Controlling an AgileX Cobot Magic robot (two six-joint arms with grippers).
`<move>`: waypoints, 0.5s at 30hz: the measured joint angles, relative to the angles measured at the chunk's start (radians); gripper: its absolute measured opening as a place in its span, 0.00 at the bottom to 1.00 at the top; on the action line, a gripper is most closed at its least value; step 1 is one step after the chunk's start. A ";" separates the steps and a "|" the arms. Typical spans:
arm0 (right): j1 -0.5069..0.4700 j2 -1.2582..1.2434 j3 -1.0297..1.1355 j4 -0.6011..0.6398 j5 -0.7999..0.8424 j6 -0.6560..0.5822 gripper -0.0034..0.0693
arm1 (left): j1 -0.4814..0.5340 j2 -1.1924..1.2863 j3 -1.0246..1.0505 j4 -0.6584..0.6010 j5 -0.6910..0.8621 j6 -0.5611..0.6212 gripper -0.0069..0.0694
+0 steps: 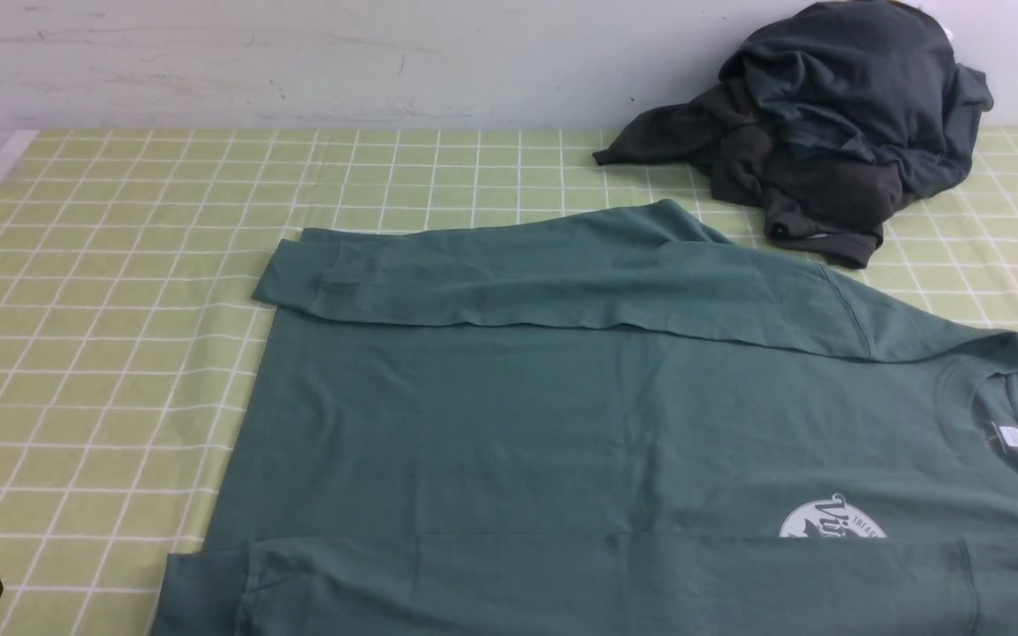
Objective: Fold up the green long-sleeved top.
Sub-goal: Use the left arm to clamp the cuff closest to it
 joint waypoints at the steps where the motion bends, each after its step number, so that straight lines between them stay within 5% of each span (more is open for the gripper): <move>1: 0.000 0.000 0.000 0.000 -0.060 0.002 0.03 | 0.000 0.000 0.000 0.000 -0.039 0.000 0.09; 9: 0.000 0.000 0.000 0.003 -0.527 0.134 0.03 | 0.000 0.000 0.000 -0.012 -0.309 -0.020 0.09; 15: 0.000 0.000 -0.008 0.005 -0.691 0.229 0.03 | 0.000 0.000 -0.054 -0.040 -0.516 -0.241 0.09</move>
